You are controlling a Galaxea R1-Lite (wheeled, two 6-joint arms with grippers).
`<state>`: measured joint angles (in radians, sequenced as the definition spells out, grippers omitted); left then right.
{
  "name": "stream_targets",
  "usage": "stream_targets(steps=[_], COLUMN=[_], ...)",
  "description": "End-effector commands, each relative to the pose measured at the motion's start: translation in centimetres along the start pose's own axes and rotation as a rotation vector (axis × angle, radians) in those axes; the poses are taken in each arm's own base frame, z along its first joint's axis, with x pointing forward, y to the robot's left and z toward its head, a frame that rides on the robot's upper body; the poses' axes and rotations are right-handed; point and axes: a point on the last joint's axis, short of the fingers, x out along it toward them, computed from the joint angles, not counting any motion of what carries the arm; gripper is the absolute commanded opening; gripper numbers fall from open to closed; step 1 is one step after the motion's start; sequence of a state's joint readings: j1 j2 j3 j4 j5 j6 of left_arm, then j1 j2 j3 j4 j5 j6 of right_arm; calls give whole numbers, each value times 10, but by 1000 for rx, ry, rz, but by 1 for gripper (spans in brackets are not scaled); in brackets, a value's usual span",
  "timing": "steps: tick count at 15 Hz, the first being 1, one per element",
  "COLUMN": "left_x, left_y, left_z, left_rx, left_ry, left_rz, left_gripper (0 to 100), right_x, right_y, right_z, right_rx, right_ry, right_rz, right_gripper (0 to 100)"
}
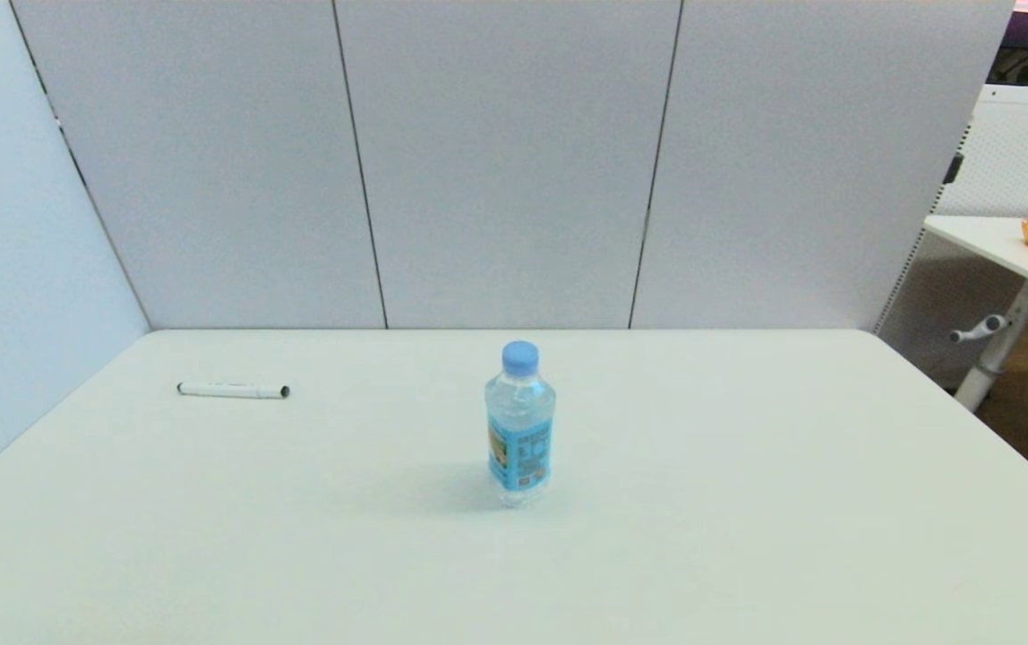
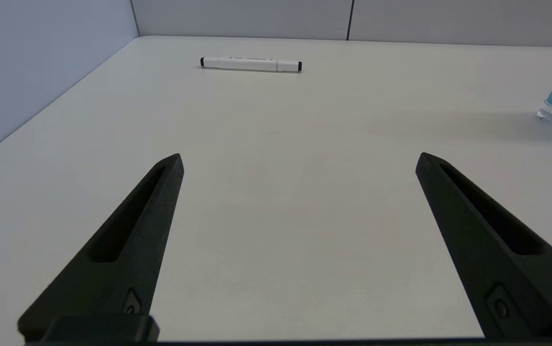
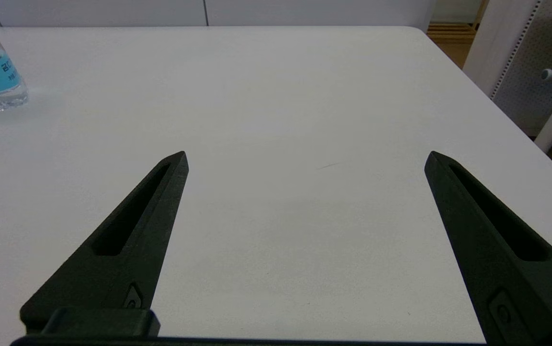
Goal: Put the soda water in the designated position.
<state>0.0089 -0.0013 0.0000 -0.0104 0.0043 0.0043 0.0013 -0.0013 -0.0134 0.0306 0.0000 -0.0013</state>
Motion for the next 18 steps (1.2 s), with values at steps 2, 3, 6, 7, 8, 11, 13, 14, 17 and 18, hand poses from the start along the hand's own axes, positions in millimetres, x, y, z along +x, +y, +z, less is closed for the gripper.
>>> stream_targets(steps=[2,3,6,7,8,11,13,14,17,18], left_x=[0,0,0,0,0,0,0,0,0,0], left_y=[0,0,0,0,0,0,0,0,0,0], left_z=[0,0,0,0,0,0,0,0,0,0], left_rx=[0,0,0,0,0,0,0,0,-6,-7], left_ry=[1,1,1,1,1,1,1,1,3,6], left_rz=[1,1,1,1,1,1,1,1,2,1], left_gripper=[100,100,100,100,100,100,100,100,100,100], right_x=[0,0,0,0,0,0,0,0,0,0], right_y=[0,0,0,0,0,0,0,0,0,0], right_z=[0,0,0,0,0,0,0,0,0,0], right_rx=[-2,-2,-2,1,-2,1,-2,-2,1,-2], right_ry=[1,1,1,1,1,1,1,1,1,1], right_rz=[0,0,0,0,0,0,0,0,0,0], right_gripper=[100,100,100,100,100,100,100,100,100,100])
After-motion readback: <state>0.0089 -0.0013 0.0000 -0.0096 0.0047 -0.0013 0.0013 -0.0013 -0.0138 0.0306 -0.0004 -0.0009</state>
